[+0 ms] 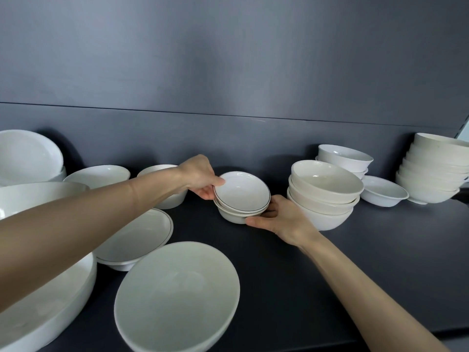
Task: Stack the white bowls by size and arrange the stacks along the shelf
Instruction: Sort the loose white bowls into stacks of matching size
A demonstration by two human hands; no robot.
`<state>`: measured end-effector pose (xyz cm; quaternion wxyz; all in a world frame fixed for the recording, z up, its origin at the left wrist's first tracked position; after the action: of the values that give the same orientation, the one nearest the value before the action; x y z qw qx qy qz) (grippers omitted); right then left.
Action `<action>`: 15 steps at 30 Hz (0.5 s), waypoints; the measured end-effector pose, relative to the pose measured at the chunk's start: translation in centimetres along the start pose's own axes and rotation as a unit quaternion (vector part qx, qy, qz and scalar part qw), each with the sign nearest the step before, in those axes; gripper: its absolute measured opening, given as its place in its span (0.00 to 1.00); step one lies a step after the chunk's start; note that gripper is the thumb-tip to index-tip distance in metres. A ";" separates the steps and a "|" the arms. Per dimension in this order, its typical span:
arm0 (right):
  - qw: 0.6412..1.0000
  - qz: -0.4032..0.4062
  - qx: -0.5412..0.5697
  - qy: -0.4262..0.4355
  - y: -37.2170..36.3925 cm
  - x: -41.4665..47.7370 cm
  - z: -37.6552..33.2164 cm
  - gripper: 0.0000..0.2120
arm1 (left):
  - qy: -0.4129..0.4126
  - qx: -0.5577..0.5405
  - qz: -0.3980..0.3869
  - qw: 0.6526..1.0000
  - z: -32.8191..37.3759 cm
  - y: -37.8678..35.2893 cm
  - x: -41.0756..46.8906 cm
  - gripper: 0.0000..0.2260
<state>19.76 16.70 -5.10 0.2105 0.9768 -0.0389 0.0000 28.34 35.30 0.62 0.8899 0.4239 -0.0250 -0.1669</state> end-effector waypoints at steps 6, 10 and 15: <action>1.000 -0.001 -0.014 -0.003 -0.3 0.3 -0.1 0.37 | -0.068 0.047 -0.061 0.995 0.5 0.0 -1.6 0.28; 1.000 -0.003 -0.018 -0.005 -0.5 0.4 -0.1 0.38 | -0.136 0.092 -0.119 0.979 1.0 -1.3 -2.2 0.33; 1.000 0.019 -0.016 -0.005 -0.4 -0.1 -0.3 0.34 | -0.176 0.084 -0.078 0.978 0.5 -1.2 -2.0 0.33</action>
<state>19.72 17.16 -4.98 0.2259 0.9724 -0.0583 -0.0020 26.03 34.86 0.24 0.8171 0.4616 -0.1614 -0.3052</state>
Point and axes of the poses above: each hand's wrist, its own x-axis towards the middle knuckle, its own y-axis out of the back of the hand, z = x × y, the point moved 4 cm from there along x, towards the middle knuckle, and after that the axes turned 8 degrees about x, right-handed, at the moved point
